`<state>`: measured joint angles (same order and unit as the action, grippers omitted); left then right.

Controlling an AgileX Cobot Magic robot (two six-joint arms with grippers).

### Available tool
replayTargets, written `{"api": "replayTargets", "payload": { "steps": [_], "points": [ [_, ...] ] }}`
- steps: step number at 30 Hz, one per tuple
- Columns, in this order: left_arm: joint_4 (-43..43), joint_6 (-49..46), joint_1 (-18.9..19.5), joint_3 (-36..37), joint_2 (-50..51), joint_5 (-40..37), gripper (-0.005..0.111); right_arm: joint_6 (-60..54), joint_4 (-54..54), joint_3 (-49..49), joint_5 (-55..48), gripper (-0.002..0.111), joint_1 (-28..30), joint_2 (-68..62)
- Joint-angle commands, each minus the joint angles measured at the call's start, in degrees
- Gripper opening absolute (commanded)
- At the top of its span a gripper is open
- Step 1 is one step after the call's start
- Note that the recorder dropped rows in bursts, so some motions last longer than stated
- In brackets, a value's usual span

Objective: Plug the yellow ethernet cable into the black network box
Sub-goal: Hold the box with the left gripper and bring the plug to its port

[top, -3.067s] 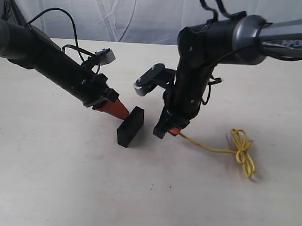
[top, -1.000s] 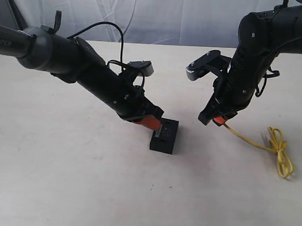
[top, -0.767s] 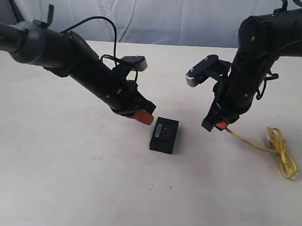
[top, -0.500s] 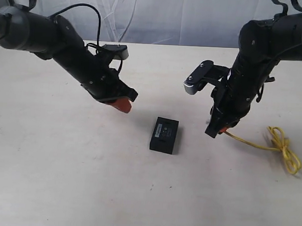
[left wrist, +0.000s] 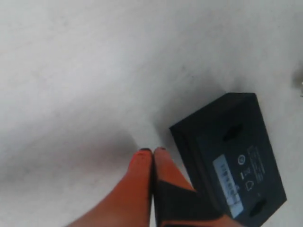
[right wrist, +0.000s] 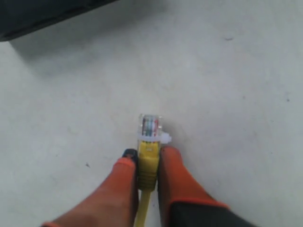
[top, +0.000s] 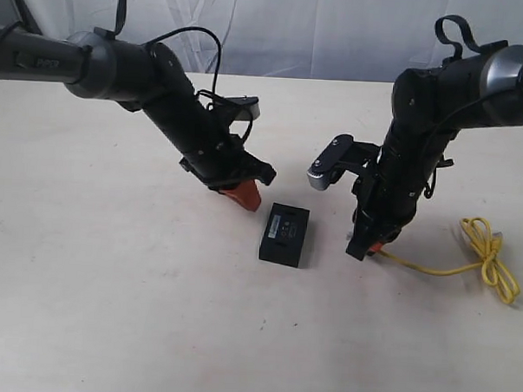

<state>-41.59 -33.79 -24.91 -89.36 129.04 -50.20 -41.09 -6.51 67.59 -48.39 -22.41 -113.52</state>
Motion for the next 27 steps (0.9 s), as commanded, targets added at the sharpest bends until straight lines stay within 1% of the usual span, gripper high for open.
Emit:
{"api": "replayTargets", "payload": {
  "steps": [1, 5, 10, 16, 18, 21, 24, 26, 27],
  "points": [
    [-0.9, 0.4, -1.7, -0.5, 0.6, -0.1, 0.0, -0.5, -0.3, 0.1, 0.1, -0.001, 0.0, 0.0],
    [-1.8, 0.4, -2.8, -0.5, 0.6, 0.5, 0.0, -1.0, -5.5, 0.1, 0.0, -0.001, -0.9, 0.0],
    [-2.5, 0.2, -4.1, -0.5, 0.6, 1.4, 0.0, -1.3, -5.9, 0.1, -0.7, -0.001, -2.2, 0.0],
    [-2.3, 0.2, -4.2, -0.5, 0.6, 1.7, 0.0, 3.0, -9.2, 0.1, -2.9, -0.001, -2.2, 0.0],
    [-1.3, 0.2, -4.2, -0.5, 0.6, 1.4, 0.0, 7.4, -10.1, 0.1, -2.9, -0.001, -2.2, 0.0],
    [0.6, 0.2, -3.2, -0.5, -0.1, 1.1, 0.0, 10.0, -11.5, 0.1, -2.3, -0.001, -2.2, 0.0],
    [0.8, -0.2, -1.7, -0.5, -1.1, -1.5, 0.0, 10.4, -12.0, 0.1, -1.8, -0.001, -2.2, 0.0],
    [0.8, -2.4, -0.9, -0.5, -1.3, -3.1, 0.0, 10.4, -12.0, 0.1, -1.0, -0.001, -2.2, 0.0],
    [0.8, -6.6, -0.7, -0.5, -1.3, -4.0, 0.0, 10.4, -12.0, 0.1, -0.8, -0.001, -2.2, 0.0]
  ]
}}
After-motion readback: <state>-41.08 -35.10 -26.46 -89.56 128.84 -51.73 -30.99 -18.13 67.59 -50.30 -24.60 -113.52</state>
